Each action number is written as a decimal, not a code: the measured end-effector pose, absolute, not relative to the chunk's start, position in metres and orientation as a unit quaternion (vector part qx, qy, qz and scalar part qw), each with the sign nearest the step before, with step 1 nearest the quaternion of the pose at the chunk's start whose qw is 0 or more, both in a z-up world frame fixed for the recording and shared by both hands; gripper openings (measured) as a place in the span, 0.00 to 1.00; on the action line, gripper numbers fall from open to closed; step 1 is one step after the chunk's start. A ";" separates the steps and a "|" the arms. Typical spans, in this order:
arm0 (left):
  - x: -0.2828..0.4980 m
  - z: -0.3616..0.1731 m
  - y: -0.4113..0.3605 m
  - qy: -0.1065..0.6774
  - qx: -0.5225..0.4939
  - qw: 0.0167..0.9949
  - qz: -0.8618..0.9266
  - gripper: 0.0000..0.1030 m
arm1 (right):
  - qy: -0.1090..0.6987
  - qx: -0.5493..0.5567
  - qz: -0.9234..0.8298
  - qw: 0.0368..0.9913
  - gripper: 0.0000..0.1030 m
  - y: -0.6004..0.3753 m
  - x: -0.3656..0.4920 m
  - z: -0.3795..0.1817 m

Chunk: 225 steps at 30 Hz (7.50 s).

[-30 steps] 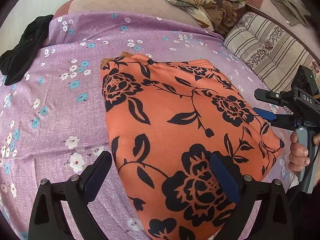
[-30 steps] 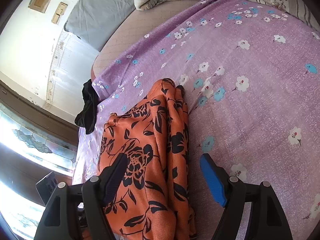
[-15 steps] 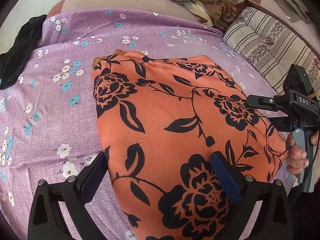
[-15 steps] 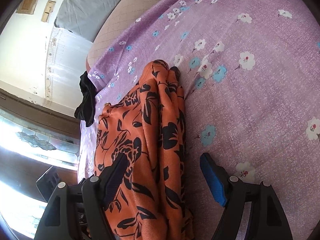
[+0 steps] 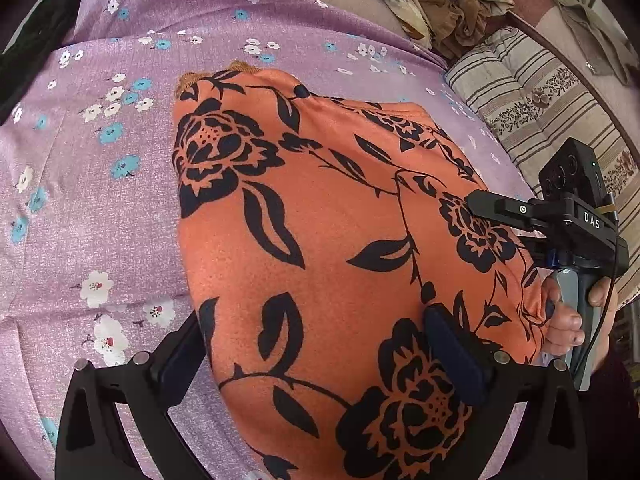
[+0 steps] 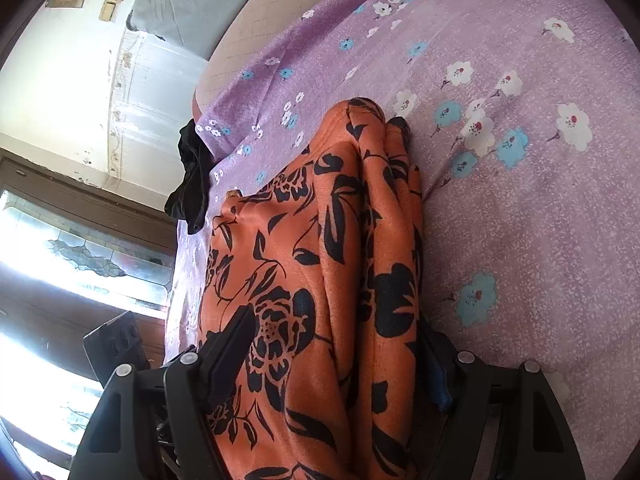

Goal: Fold small clothes

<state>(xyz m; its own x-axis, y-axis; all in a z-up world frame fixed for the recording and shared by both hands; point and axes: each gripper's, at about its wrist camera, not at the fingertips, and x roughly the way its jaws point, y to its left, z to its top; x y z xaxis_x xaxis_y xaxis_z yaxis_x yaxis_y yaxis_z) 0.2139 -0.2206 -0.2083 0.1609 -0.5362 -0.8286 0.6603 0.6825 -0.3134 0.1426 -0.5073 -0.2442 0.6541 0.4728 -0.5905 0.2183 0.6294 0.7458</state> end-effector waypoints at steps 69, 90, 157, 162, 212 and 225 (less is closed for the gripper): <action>0.192 -0.191 -0.209 0.447 0.106 0.798 -0.390 0.48 | 0.383 0.317 0.044 0.867 0.41 -0.454 0.138 -0.194; 0.187 -0.179 -0.194 0.445 0.069 0.806 -0.385 0.38 | 0.381 0.288 0.021 0.878 0.39 -0.445 0.135 -0.185; 0.144 -0.182 -0.072 0.456 0.073 0.861 -0.212 0.70 | 0.435 0.340 0.052 0.832 0.51 -0.347 0.122 -0.216; 0.142 -0.181 -0.070 0.449 0.082 0.867 -0.200 0.77 | 0.441 0.309 0.033 0.842 0.57 -0.344 0.117 -0.207; 0.098 -0.165 -0.041 0.384 0.113 0.911 -0.097 0.95 | 0.358 0.051 -0.010 0.932 0.41 -0.252 0.033 -0.160; 0.052 -0.099 -0.033 0.318 0.100 0.939 -0.087 0.95 | 0.259 0.087 -0.046 0.961 0.47 -0.276 -0.020 -0.101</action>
